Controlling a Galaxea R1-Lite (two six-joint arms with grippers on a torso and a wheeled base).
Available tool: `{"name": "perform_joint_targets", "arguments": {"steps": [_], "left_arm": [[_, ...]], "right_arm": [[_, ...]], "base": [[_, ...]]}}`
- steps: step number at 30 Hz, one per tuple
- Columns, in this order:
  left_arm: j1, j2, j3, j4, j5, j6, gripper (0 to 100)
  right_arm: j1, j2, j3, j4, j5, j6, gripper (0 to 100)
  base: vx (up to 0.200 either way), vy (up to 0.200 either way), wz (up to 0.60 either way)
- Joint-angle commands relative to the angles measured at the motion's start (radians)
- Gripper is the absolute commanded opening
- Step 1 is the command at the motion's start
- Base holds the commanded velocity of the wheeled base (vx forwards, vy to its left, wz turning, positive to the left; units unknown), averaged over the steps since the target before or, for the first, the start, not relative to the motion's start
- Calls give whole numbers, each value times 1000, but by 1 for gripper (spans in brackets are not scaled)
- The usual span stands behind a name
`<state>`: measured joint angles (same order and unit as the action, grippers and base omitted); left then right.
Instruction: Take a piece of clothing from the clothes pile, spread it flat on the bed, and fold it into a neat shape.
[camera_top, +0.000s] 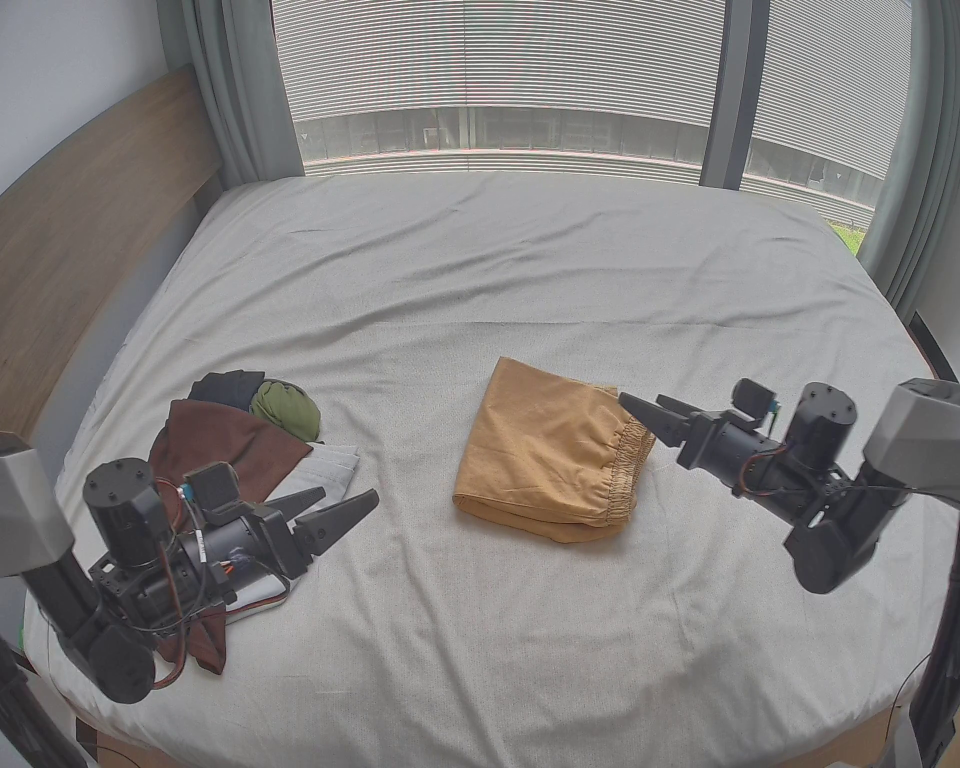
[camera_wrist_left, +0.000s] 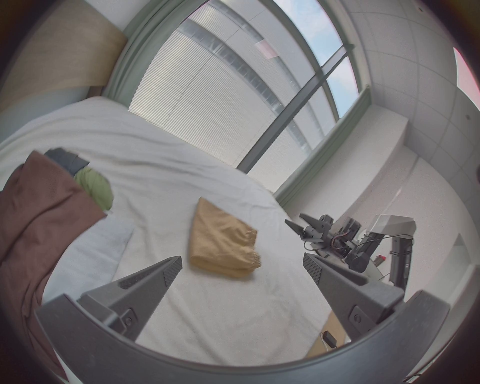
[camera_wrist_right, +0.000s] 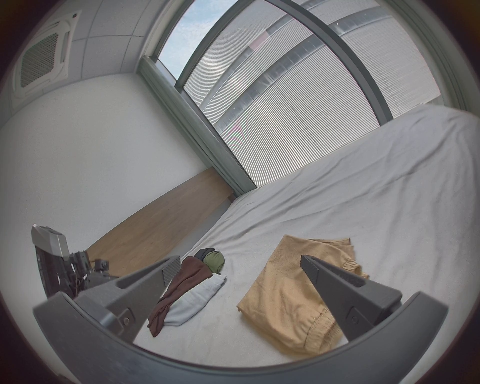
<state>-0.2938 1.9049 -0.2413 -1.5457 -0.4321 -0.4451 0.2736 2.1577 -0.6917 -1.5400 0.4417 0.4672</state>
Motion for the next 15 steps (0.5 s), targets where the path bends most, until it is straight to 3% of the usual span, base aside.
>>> {"name": "perform_joint_targets", "arguments": {"steps": [1, 7, 12, 13, 15], "left_arm": [[-96, -435, 154, 1, -51, -14, 100], [-90, -656, 241, 56, -31, -9, 100], [-65, -777, 241, 164, 16, -12, 100], [-51, -886, 241, 302, 64, 14, 100], [-36, -963, 241, 409, 96, 29, 100]], "right_arm": [[-31, -470, 409, 0, -8, -142, 100], [-109, -728, 653, 1, -1, -174, 100], [-157, -892, 692, 55, -8, -174, 100], [-221, -1093, 692, 193, 2, -177, 100], [-246, -1240, 692, 302, 8, -180, 100]], "base": [[0, 0, 0], [0, 0, 0], [0, 0, 0], [0, 0, 0], [0, 0, 0]]}}
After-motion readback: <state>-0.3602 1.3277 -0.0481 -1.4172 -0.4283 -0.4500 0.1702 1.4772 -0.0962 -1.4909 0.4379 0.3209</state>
